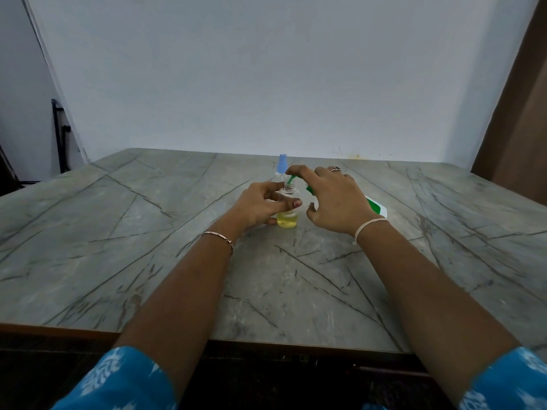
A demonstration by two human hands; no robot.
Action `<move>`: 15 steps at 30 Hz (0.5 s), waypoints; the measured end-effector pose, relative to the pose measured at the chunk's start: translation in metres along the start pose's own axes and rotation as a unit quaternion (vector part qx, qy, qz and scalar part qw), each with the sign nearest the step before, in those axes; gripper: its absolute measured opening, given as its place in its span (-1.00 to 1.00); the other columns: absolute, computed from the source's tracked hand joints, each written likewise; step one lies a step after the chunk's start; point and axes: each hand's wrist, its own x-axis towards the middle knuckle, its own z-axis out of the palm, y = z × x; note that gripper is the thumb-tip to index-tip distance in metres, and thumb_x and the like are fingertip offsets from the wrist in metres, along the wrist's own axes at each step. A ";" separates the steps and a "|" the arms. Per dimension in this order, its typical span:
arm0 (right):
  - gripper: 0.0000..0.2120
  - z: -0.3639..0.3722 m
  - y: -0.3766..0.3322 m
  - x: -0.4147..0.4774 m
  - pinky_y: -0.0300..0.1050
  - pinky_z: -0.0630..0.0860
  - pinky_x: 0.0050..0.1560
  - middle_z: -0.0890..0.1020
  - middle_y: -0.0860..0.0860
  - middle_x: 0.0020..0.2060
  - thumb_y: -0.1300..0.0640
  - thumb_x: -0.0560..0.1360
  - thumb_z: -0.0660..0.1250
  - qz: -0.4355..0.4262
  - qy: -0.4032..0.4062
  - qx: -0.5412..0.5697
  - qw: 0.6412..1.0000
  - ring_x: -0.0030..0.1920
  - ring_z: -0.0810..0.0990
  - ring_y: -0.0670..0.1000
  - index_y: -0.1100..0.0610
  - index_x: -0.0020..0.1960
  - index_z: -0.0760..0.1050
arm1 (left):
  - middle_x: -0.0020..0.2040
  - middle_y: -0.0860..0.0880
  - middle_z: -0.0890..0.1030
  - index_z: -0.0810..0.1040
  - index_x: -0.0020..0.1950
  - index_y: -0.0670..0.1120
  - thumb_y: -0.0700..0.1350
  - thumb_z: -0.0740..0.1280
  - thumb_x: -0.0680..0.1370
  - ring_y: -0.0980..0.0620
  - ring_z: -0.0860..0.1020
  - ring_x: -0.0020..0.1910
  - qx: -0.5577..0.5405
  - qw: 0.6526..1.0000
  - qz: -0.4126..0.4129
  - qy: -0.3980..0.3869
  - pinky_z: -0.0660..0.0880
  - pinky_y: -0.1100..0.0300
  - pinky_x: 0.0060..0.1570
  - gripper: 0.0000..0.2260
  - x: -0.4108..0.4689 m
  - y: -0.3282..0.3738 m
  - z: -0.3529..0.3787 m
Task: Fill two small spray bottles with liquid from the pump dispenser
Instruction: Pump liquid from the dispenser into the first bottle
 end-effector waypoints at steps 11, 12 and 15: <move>0.14 -0.018 0.003 -0.003 0.10 0.55 -0.04 0.36 0.01 -0.12 -0.02 0.30 0.51 -0.013 -0.126 0.001 0.992 -0.07 0.35 0.06 -0.38 0.45 -0.34 | 0.11 -0.02 0.60 0.43 0.38 -0.10 0.02 0.50 0.40 0.06 0.58 0.05 0.005 1.000 0.002 0.003 0.62 0.18 -0.15 -0.40 0.004 -0.004 -0.001; 0.16 -0.019 0.002 -0.003 0.09 0.55 -0.07 0.34 0.01 -0.14 0.08 0.31 0.50 -0.010 -0.127 -0.012 0.992 -0.08 0.34 0.06 -0.38 0.44 -0.37 | 0.09 0.00 0.59 0.42 0.39 -0.10 0.02 0.50 0.40 0.11 0.57 0.01 0.007 1.000 0.003 0.004 0.61 0.20 -0.17 -0.40 0.004 -0.004 -0.001; 0.16 -0.016 -0.002 -0.002 0.06 0.55 -0.13 0.34 0.00 -0.23 0.29 0.33 0.42 -0.001 -0.114 -0.020 0.993 -0.13 0.37 0.07 -0.36 0.45 -0.35 | 0.06 0.03 0.56 0.39 0.41 -0.10 0.01 0.48 0.42 0.08 0.56 0.03 0.009 1.000 0.003 0.008 0.60 0.22 -0.18 -0.39 0.004 -0.002 -0.001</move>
